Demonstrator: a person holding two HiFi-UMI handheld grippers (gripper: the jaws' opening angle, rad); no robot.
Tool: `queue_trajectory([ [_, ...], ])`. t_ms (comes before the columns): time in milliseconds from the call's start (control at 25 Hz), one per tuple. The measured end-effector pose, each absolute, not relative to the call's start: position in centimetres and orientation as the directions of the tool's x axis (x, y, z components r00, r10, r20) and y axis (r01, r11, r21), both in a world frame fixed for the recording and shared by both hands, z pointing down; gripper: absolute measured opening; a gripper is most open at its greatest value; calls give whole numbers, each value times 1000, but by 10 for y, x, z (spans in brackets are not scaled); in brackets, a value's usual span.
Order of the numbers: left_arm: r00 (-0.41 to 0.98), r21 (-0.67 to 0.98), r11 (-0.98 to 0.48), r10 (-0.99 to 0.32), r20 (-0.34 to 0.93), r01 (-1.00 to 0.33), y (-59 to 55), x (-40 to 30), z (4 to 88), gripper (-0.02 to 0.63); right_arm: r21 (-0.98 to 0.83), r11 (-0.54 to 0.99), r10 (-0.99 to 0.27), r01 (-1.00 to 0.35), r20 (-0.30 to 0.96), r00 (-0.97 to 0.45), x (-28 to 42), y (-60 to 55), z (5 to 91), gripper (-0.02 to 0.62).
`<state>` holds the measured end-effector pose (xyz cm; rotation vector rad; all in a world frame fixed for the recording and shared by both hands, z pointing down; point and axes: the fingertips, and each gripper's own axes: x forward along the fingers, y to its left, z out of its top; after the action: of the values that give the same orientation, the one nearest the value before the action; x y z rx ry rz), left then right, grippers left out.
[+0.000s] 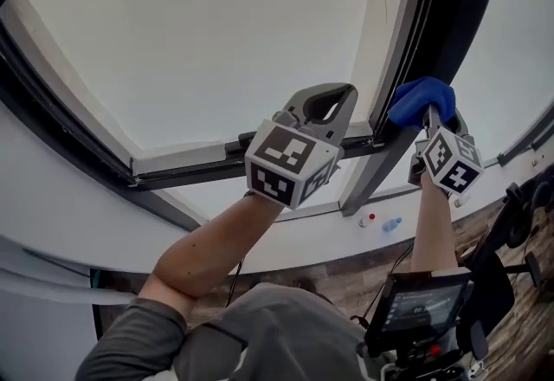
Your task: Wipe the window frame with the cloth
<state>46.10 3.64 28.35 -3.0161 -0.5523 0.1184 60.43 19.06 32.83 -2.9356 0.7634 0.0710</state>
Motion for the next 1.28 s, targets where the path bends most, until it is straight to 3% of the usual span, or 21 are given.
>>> queue_trajectory([
  [840,925,60,-948,319,208,313,25,464,491,9,-108,-863,-506,-494,207,837,600,184,516,118],
  [1280,904,135,-938,345,252,320,53,464,538,9,-129,-868,-495,-479,275,824,580,214,562,118],
])
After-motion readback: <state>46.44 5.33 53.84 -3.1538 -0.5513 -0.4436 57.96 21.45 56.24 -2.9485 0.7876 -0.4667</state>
